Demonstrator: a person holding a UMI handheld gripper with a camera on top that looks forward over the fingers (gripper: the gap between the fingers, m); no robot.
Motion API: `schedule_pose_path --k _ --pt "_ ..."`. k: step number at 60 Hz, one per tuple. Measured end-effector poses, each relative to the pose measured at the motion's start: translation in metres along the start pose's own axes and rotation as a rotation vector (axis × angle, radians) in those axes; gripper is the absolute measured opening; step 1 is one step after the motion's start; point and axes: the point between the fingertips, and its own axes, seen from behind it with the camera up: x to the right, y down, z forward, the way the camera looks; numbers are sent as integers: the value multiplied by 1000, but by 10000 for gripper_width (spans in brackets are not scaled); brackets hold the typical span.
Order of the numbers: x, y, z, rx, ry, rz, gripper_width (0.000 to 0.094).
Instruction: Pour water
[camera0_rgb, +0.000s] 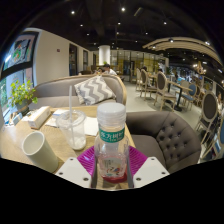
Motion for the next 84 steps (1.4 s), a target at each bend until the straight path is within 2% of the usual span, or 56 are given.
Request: schedule_pose_path --k 3,5,10,14,16,20,21,27,35,45,60,84 --pt "1 13 4 -23 6 1 432" --pt "2 9 3 12 1 11 438" --pt "2 12 5 19 -2 40 475" --pt "2 23 4 -24 0 54 517" --pt "3 31 4 -55 2 57 596" --pt "0 37 -6 -103 6 67 834" --pt "-1 39 -9 -114 9 75 864" --pt "-4 47 -39 -186 32 106 854" --pt "-13 43 -99 -236 82 70 852" --pt "-57 30 -187 -291 84 88 853" --pt "-109 3 -280 -268 113 61 854" --pt "-159 -3 -319 -236 110 23 854"
